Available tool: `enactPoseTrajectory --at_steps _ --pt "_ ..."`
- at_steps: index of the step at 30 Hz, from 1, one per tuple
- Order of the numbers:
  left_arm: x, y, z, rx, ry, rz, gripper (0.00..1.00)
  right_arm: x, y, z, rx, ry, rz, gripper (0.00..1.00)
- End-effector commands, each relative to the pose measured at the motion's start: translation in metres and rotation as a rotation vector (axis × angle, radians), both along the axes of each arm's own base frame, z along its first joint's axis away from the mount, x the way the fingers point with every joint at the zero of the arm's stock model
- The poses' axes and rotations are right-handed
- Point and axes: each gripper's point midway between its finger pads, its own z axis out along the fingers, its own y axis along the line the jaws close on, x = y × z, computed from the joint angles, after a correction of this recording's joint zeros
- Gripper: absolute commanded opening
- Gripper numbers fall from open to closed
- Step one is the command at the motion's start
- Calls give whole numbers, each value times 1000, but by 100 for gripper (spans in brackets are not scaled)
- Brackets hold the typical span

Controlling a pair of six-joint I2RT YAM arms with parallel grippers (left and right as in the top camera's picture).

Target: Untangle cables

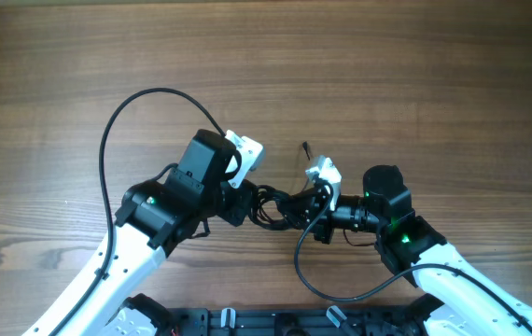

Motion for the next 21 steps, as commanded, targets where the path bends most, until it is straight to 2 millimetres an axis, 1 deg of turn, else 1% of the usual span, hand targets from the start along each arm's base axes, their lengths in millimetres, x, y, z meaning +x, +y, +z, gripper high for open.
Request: enactPoseTrajectory --at_steps 1,4,6,11,13,14,16,17,19,20,21 --pt "6 4 1 26 -21 30 33 0 0 0 2 9 -4 4" --pt "7 5 -1 34 -21 34 32 -1 0 0 4 9 0 4" --pt "8 5 -5 45 -9 34 32 -1 0 0 4 9 0 4" --pt "9 4 -29 94 64 33 32 -1 0 0 4 9 0 4" --pt "14 1 -37 94 82 49 32 -2 0 0 6 9 5 4" --pt "17 -1 -40 93 83 52 29 -2 0 0 7 10 8 4" --pt "24 -5 -39 78 65 57 10 -2 1 0 8 11 10 4" --pt "28 -8 -37 63 53 67 4 -2 1 0 8 11 11 4" --pt "38 -11 -31 24 25 114 4 -6 2 2 17 15 32 4" --pt "49 -1 -30 20 14 235 4 -8 2 3 22 19 45 4" --pt "60 21 -30 49 -5 389 4 -9 2 3 24 23 48 4"
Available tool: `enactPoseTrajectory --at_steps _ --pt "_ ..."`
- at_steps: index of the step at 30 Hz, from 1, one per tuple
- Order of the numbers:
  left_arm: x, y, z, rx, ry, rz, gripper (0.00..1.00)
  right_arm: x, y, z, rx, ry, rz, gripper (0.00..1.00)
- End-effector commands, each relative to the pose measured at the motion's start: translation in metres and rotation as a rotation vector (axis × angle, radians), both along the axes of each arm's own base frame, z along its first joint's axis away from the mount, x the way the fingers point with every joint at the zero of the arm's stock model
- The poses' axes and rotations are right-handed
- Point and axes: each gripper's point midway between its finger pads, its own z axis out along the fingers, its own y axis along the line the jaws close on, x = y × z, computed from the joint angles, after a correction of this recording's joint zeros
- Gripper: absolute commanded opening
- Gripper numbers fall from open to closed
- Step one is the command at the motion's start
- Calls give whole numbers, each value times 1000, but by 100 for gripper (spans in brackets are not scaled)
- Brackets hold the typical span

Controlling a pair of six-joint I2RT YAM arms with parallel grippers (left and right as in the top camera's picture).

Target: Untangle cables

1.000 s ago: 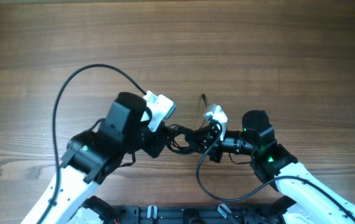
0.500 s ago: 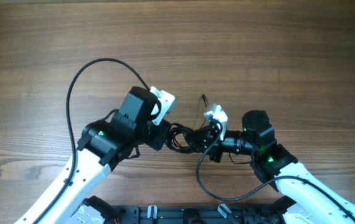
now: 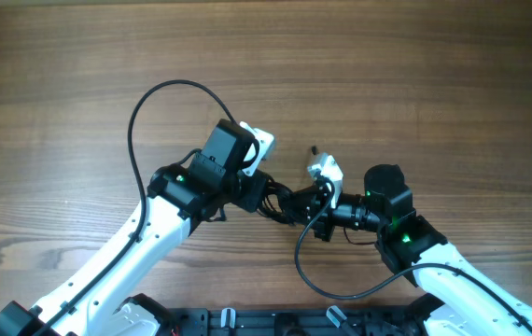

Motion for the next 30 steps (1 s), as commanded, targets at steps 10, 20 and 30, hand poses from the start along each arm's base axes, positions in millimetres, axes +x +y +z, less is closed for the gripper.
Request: enactPoseTrajectory --at_steps 10,20,30 --pt "52 100 76 -126 -242 710 4 7 -2 -4 8 103 -85 26" --pt "10 47 105 -159 -325 78 4 31 8 71 227 -4 -128 100" --pt "-3 35 102 -194 -286 -18 4 22 20 52 66 -219 -57 84"
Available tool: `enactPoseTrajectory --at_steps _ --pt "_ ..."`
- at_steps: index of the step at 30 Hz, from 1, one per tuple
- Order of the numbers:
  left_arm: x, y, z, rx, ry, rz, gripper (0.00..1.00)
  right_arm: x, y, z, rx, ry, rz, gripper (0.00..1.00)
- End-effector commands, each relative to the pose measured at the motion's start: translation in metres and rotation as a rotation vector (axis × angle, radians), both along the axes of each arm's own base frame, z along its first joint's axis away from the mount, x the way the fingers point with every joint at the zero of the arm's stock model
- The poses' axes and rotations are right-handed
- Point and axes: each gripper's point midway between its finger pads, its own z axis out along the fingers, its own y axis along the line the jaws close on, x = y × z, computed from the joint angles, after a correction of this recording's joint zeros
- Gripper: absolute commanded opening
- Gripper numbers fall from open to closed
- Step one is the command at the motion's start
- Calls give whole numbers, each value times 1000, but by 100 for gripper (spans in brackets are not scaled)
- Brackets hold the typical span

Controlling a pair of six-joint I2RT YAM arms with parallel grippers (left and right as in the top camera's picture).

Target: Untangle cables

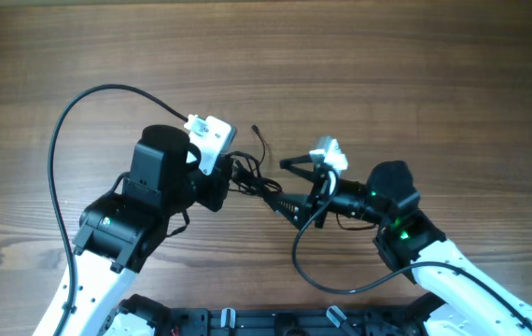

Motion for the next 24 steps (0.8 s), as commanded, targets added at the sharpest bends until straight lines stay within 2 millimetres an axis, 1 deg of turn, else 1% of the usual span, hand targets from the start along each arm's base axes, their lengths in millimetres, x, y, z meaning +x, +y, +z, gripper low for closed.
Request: enactPoseTrajectory --at_steps 1,2,3,4,6,7,8,9,10,11,12,13,14,15,18,19,20,21,22,23,24 --pt "-5 -10 12 -91 17 -12 4 -1 11 -9 -74 -57 -20 83" --pt "-5 -10 11 -104 35 5 4 -6 17 -15 -98 -48 -26 79" --pt "-4 -10 10 -105 40 7 4 -8 20 -18 -110 -50 -28 73" --pt "-4 -10 8 -112 53 22 4 -7 21 -23 -135 -46 -61 43" --pt "-4 -9 5 -106 68 33 4 0 18 -29 -155 -18 -122 11" --pt "-2 -5 2 -94 74 60 4 3 16 -29 -144 13 -150 5" --pt "15 32 -6 -65 96 358 4 3 14 -22 -122 30 -167 4" --pt "22 61 -8 -68 99 568 4 4 10 -20 -119 43 -195 5" --pt "25 78 -9 -84 101 693 4 8 5 -22 -125 66 -236 5" --pt "28 101 -9 -147 115 864 4 14 -8 -27 -157 93 -320 5" --pt "29 118 -11 -250 153 1018 4 17 -17 -32 -181 115 -373 5" --pt "29 126 -12 -328 183 1106 4 15 -22 -36 -199 136 -390 5" --pt "30 130 -12 -452 240 1187 4 11 -23 -36 -203 143 -378 5" --pt "33 126 -11 -521 281 1166 4 7 -21 -33 -197 139 -355 5" --pt "35 108 -7 -530 314 1032 4 4 -17 -31 -190 125 -325 5" --pt "32 96 -6 -498 326 917 10 5 -17 -29 -182 121 -326 5" --pt "28 85 -6 -466 333 800 29 6 -16 -26 -174 113 -326 5" --pt "22 71 -5 -428 331 651 50 6 -15 -22 -160 101 -322 5" --pt "17 60 -3 -397 319 525 77 7 -14 -20 -159 81 -317 5" --pt "13 52 -2 -368 301 422 91 4 -11 -17 -166 40 -285 5" --pt "10 49 -1 -337 274 354 100 -2 -6 -15 -177 -11 -224 4"
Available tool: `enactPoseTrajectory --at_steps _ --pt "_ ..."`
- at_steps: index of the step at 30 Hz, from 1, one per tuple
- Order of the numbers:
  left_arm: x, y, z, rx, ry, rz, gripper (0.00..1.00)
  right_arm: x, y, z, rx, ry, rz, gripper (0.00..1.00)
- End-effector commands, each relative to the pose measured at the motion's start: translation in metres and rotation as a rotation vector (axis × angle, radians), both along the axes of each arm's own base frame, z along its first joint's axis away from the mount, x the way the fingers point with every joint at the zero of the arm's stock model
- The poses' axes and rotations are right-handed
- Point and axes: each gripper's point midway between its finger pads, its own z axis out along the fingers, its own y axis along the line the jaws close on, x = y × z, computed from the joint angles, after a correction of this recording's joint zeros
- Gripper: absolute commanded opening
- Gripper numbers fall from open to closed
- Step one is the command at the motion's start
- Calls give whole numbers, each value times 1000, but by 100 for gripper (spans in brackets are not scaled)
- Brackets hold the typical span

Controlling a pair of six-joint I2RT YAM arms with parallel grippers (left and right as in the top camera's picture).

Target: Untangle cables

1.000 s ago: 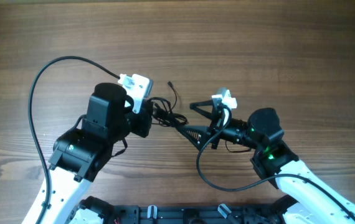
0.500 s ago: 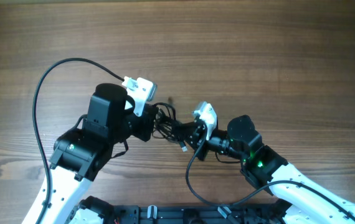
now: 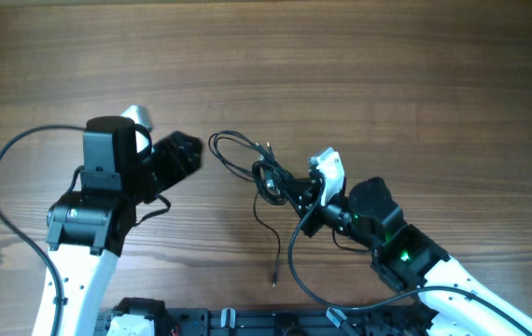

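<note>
Thin black cables (image 3: pixel 247 159) lie knotted on the wooden table at the middle, with a loop spread to the left and one loose end (image 3: pixel 273 278) trailing toward the front edge. My right gripper (image 3: pixel 296 198) is shut on the knot's right side, low over the table. To the left of the loop, my left gripper (image 3: pixel 191 155) is apart from it, its jaws open with nothing between them.
The wooden table (image 3: pixel 415 84) stretches bare-grained behind both arms. The left arm's own thick black wire (image 3: pixel 5 173) arcs out to the left, and the right arm's wire (image 3: pixel 294 266) loops by its wrist. A black rail (image 3: pixel 247 325) runs along the front edge.
My left gripper has let go of the cables and moved left, away from them. The bundle now lies looser, with a loop spread left and one end trailing toward the front. The right gripper keeps its hold.
Both grippers first held a tight black knot between them at the table's middle. The left then shifted right and back, then was further left with the cable stretched out between the grippers. Now the left is free of it and the knot has loosened.
</note>
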Motion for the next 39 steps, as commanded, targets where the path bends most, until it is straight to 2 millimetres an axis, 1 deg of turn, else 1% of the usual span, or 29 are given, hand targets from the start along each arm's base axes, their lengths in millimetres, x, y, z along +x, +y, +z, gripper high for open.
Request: enactPoseTrajectory --at_steps 1,3,5,8,11,13,14,15,17,18,19,21,23,24,26,27,28,30,33,35,36,38,39 --pt "-9 -21 12 116 -162 -354 100 -15 12 13 -18 -132 155 5" --pt "-10 -21 10 204 -218 -458 100 -32 20 16 1 -142 274 4" --pt "-11 -21 5 290 -260 -566 96 -52 27 18 30 -141 405 4" --pt "-12 -23 -3 319 -261 -637 88 -67 23 23 68 -155 534 4" --pt "-22 -36 -20 288 -230 -773 86 -65 7 21 84 -154 581 4" --pt "-24 -43 -27 245 -202 -804 85 -59 -8 16 95 -136 593 4" --pt "-24 -44 -29 233 -196 -809 86 -60 -13 15 112 -127 614 4" --pt "-27 -53 -26 181 -218 -853 86 -62 -18 13 135 -121 647 4" --pt "-42 -72 -12 81 -312 -981 90 -57 -22 4 138 -91 646 4" --pt "-47 -77 -7 44 -340 -1012 91 -54 -21 -4 138 -56 644 4" --pt "-49 -78 -6 29 -340 -1015 93 -56 -20 -9 150 -29 661 4" --pt "-53 -80 -9 18 -315 -1026 93 -63 -18 -9 198 -13 728 4" --pt "-61 -86 -14 5 -288 -1063 93 -63 -17 -10 206 -16 737 4" --pt "-66 -89 -17 7 -283 -1098 91 -62 -17 -10 207 -19 738 4" --pt "-77 -94 -26 6 -242 -1151 83 -62 -17 -9 210 -23 742 4" --pt "-78 -94 -30 16 -219 -1159 75 -64 -17 -8 217 -25 751 4" --pt "-79 -95 -35 28 -203 -1165 72 -66 -17 -6 228 -25 766 4" --pt "-78 -94 -39 36 -183 -1165 71 -68 -17 -5 235 -23 774 4" --pt "-77 -90 -45 59 -160 -1160 77 -68 -18 -5 234 -24 773 4" --pt "-77 -89 -46 69 -150 -1156 77 -68 -18 -5 234 -23 773 4" --pt "-78 -89 -47 67 -145 -1156 76 -67 -18 -5 234 -23 770 4" --pt "-81 -88 -49 59 -121 -1157 68 -62 -21 -5 236 -18 750 4" --pt "-81 -87 -53 57 -100 -1156 62 -63 -25 -1 256 -23 760 4"
